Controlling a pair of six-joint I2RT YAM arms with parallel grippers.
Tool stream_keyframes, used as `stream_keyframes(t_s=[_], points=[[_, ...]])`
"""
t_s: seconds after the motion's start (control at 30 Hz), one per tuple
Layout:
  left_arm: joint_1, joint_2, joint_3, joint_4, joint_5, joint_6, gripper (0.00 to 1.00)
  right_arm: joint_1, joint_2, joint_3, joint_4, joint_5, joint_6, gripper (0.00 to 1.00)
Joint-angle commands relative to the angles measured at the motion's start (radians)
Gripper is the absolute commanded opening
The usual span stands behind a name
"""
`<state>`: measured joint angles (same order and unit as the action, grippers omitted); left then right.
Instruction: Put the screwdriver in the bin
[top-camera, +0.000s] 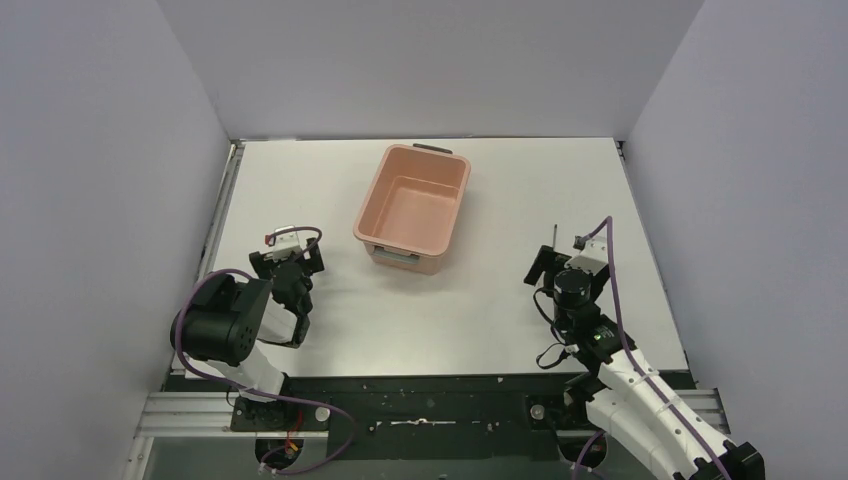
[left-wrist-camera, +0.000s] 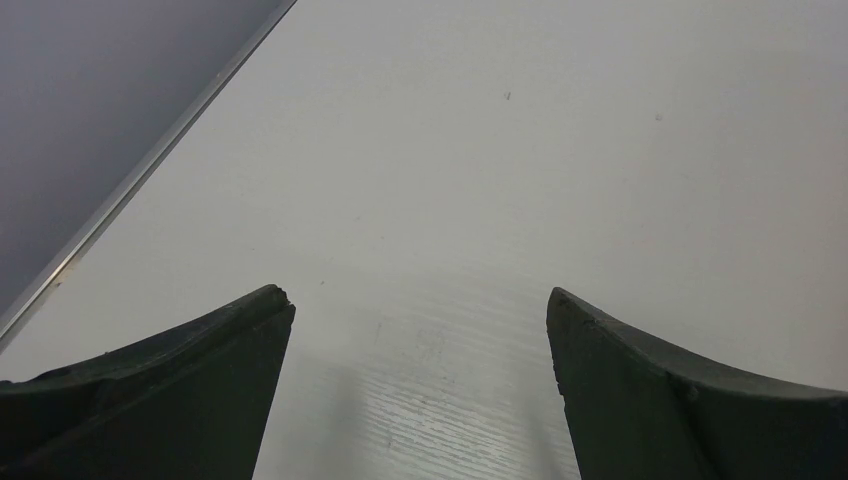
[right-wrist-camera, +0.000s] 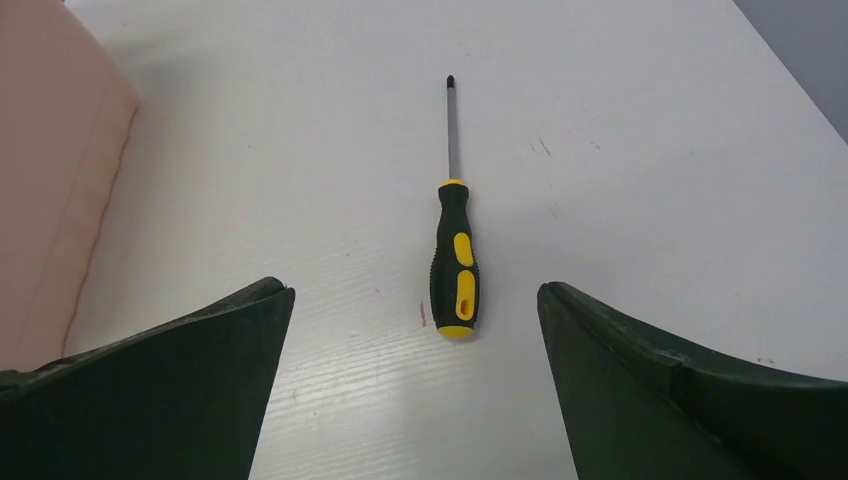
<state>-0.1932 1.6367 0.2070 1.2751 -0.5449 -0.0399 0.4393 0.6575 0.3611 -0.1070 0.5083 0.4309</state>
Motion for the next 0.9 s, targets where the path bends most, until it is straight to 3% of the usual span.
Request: stream_keyframes(t_s=[0.0,0.23,0.43,0.57,0.7,0.87], points=[[0.003,-0.015,0.005,0.036,0.005,0.006,0.97,0.002,0.008,0.065,0.005,0.009,-0.012,1.0],[0.005,-0.016,0.005,0.036,0.005,0.005,0.97,0.0,0.142,0.44,-0.217,-0.02,-0.096,1.0],[0.004,-0.016,0.005,0.034,0.006,0.005,0.97,-0.029,0.477,1.031,-0.606,-0.001,-0.111,1.0],[0.005,-0.015,0.005,0.035,0.005,0.005,0.97,-0.137,0.727,1.368,-0.852,-0.113,-0.127,1.0],[0.003,-0.015,0.005,0.034,0.006,0.004,0.97,-0.321,0.878,1.408,-0.898,-0.361,-0.165,1.0],[0.004,-0.016,0.005,0.034,0.006,0.005,0.97,-0.459,0.966,1.152,-0.76,-0.514,-0.185,0.97]])
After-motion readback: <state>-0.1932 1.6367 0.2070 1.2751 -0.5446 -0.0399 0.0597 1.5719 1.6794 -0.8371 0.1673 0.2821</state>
